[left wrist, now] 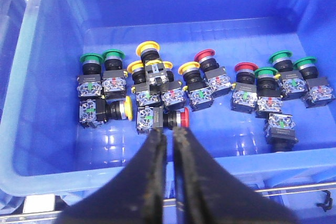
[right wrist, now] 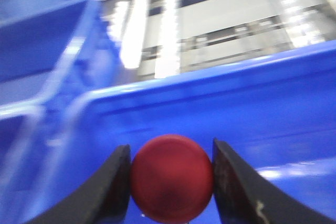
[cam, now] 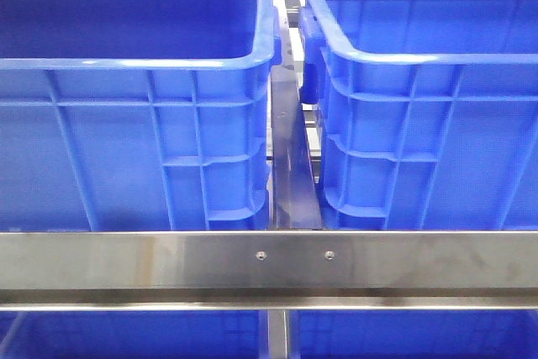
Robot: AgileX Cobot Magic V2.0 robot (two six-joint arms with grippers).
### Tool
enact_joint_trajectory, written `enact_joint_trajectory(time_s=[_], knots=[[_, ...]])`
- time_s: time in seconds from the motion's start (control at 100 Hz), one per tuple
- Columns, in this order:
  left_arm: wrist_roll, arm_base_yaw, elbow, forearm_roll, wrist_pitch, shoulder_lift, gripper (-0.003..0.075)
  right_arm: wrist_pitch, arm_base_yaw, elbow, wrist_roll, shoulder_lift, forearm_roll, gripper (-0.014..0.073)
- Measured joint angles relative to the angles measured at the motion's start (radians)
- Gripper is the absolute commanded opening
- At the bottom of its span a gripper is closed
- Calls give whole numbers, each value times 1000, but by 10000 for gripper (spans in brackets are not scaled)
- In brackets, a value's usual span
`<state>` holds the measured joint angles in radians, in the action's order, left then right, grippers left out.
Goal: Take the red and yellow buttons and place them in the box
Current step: 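Carry the red button with the right gripper over the empty bin, then lower the red button into the empty bin and open the right gripper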
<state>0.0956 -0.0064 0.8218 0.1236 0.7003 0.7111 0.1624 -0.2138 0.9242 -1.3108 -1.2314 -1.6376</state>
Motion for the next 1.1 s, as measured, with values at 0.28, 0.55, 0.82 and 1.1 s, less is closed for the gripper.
enact_joint_trajectory(time_s=[0.28, 0.55, 0.82, 1.1], knots=[[0, 0, 0, 0, 0, 0, -19, 66, 0, 103, -123, -196, -11, 192], [0, 0, 0, 0, 0, 0, -19, 115, 0, 220, -141, -415, -11, 192], [0, 0, 0, 0, -1, 0, -19, 151, 0, 306, -142, -529, -11, 192], [0, 0, 0, 0, -1, 0, -19, 154, 0, 351, -142, -587, -11, 192]])
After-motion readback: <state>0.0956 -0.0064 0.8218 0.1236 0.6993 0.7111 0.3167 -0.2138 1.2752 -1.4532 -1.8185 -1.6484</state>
